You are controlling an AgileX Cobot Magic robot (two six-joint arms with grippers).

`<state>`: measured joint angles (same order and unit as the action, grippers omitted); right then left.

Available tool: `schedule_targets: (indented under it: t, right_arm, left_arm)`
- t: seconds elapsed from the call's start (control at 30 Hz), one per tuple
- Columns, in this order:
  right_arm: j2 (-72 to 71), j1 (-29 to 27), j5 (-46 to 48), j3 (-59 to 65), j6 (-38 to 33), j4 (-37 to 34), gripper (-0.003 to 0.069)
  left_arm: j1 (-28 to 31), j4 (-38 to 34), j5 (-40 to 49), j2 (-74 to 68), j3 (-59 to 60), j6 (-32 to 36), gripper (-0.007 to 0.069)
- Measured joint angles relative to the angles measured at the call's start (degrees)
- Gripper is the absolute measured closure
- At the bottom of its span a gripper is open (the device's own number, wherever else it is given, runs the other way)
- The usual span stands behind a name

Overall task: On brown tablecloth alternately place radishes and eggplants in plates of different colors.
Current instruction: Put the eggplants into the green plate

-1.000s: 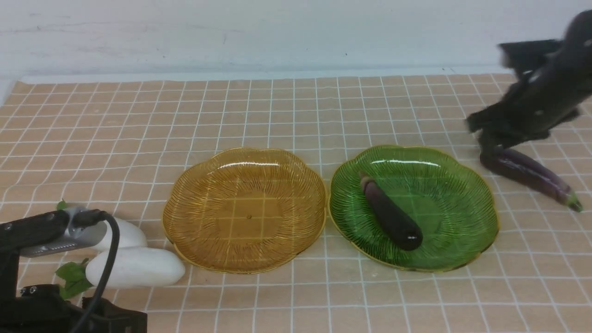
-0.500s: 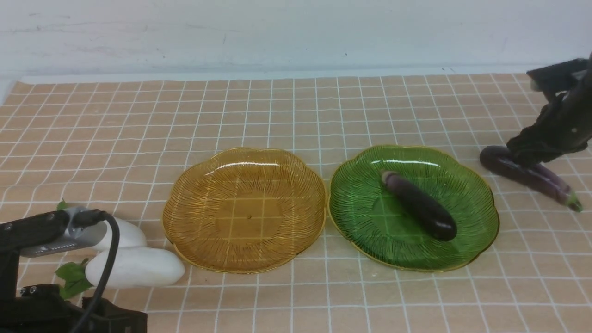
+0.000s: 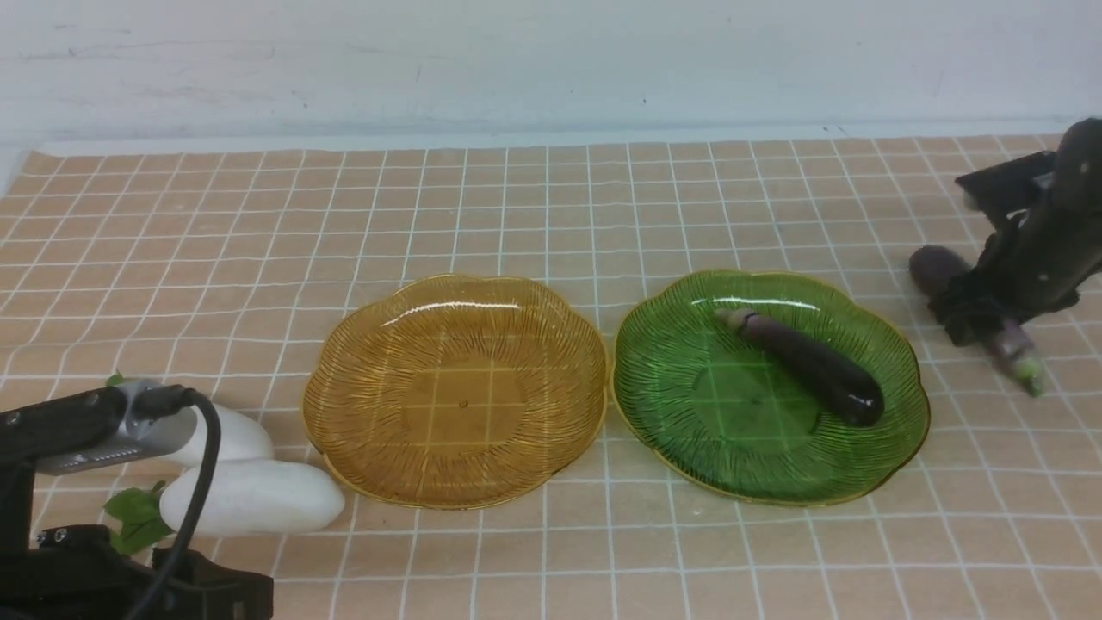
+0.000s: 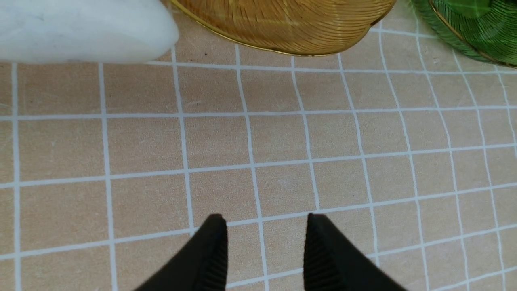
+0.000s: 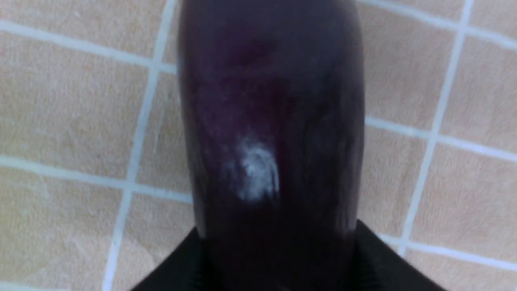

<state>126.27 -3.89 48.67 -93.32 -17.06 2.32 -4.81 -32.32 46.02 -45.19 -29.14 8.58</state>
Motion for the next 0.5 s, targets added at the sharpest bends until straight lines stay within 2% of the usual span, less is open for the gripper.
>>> schedule_targets:
  t: [0.03,0.1,0.17,0.2,0.27,0.33,0.37,0.4,0.5]
  right_arm:
    - [0.1,0.0,1.5,-0.8,0.3,0.1,0.0322]
    - [0.2,0.0,4.8,-2.7,0.8,0.1,0.0316]
    - [0.2,0.0,10.7,-5.5,1.2,0.2,0.0315]
    - [-0.3,0.0,16.9,-9.6,2.0,-1.4,0.0316]
    - [-2.0,0.0,20.0,-12.8,4.4,-5.9,0.0316]
    - [-5.9,0.4,20.9,-13.2,7.0,-14.4,0.0316]
    - [-6.2,0.5,20.9,-13.2,7.0,-15.2,0.0316]
    - [-8.7,1.8,21.1,-11.9,6.4,-20.6,0.0316]
    - [-11.0,5.2,21.6,-9.8,4.2,-25.1,0.0316]
  left_arm:
    - [0.0,0.0,0.0,0.0,0.0,0.0,0.0372]
    - [0.0,0.0,0.0,0.0,0.0,0.0,0.0372]
    - [0.0,0.0,0.1,0.0,0.0,0.0,0.0372]
    - [0.0,0.0,0.1,0.0,0.0,0.0,0.0372]
    - [0.0,0.0,0.2,0.0,0.0,0.0,0.0372]
    - [0.0,0.0,0.2,0.0,0.0,0.0,0.0372]
    - [0.0,0.0,0.2,0.0,0.0,0.0,0.0372]
    - [0.0,0.0,0.2,0.0,0.0,0.0,0.0372]
    - [0.0,0.0,0.2,0.0,0.0,0.0,0.0372]
